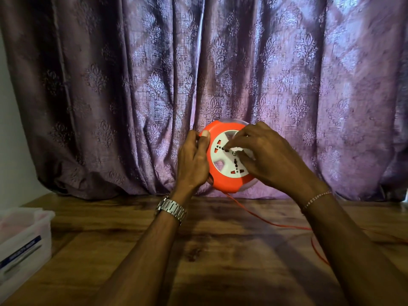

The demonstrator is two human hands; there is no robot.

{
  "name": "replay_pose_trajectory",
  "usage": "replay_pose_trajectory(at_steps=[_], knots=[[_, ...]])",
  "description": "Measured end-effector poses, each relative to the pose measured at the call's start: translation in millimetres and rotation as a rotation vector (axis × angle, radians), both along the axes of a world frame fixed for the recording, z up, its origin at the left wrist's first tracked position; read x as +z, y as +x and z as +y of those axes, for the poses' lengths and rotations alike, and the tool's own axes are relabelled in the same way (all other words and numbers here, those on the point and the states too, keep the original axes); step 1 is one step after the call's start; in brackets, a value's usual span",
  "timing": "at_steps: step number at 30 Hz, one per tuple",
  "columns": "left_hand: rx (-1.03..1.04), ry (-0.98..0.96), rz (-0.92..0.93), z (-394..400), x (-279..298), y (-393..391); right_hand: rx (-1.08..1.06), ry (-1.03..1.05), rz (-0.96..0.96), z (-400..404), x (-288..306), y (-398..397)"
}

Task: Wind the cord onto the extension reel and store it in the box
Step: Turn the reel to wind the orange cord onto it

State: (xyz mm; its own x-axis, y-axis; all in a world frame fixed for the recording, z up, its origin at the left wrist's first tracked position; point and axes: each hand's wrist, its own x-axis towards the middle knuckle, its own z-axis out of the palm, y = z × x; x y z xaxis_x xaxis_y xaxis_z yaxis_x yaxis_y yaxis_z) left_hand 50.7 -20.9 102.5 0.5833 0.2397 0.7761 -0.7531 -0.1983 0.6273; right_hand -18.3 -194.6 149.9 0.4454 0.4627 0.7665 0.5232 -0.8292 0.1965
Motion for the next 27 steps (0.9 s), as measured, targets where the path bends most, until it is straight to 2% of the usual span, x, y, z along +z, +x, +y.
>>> replay_pose_trajectory(at_steps=[5,10,15,20,25,27], knots=[[-0.008,0.003,0.008,-0.3,-0.5,0.7,-0.023,-0.148,0.192,1.0,0.4,-4.2],[0.002,0.024,0.011,-0.5,-2.1,1.3,-0.157,-0.228,0.050,1.9,-1.4,-6.7],[0.007,0.012,0.017,-0.8,-0.8,0.7,-0.169,-0.107,0.015,2.2,-7.2,-5.0],[-0.032,-0.016,0.008,-1.1,0.4,2.5,-0.125,0.189,0.028,5.4,-8.0,3.1],[-0.023,-0.009,0.004,-0.5,0.0,3.5,-0.245,0.169,-0.130,7.6,-8.1,-1.8],[-0.015,-0.002,-0.004,-0.2,-0.3,4.0,-0.241,0.124,-0.116,5.3,-3.7,-5.5]])
